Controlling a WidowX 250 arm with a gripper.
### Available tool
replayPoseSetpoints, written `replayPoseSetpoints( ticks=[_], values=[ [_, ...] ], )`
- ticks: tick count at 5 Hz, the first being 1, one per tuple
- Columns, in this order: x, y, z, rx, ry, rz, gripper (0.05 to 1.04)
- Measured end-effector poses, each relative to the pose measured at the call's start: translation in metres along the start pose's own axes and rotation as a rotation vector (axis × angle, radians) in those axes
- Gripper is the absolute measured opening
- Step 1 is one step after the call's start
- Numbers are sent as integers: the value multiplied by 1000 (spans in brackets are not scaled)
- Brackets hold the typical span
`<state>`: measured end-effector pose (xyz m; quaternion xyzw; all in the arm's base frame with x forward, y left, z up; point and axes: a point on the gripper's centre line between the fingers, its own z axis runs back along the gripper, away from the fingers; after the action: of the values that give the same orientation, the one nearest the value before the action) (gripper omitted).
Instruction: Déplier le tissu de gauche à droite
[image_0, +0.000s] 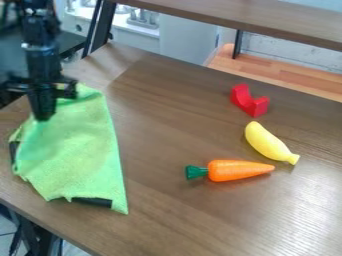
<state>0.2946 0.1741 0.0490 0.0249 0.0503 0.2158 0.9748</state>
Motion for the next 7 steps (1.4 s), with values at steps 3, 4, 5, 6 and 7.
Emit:
replayPoseSetpoints(
  ticks=[3,4,5,6,7],
  values=[
    [18,-104,16,-72,24,-65,55],
    [26,-125,22,-125,30,-61,55],
    [32,-153,23,-161,32,-76,55],
    [42,-165,31,-207,41,-38,55],
    [50,-183,41,-248,45,-11,55]
  ],
)
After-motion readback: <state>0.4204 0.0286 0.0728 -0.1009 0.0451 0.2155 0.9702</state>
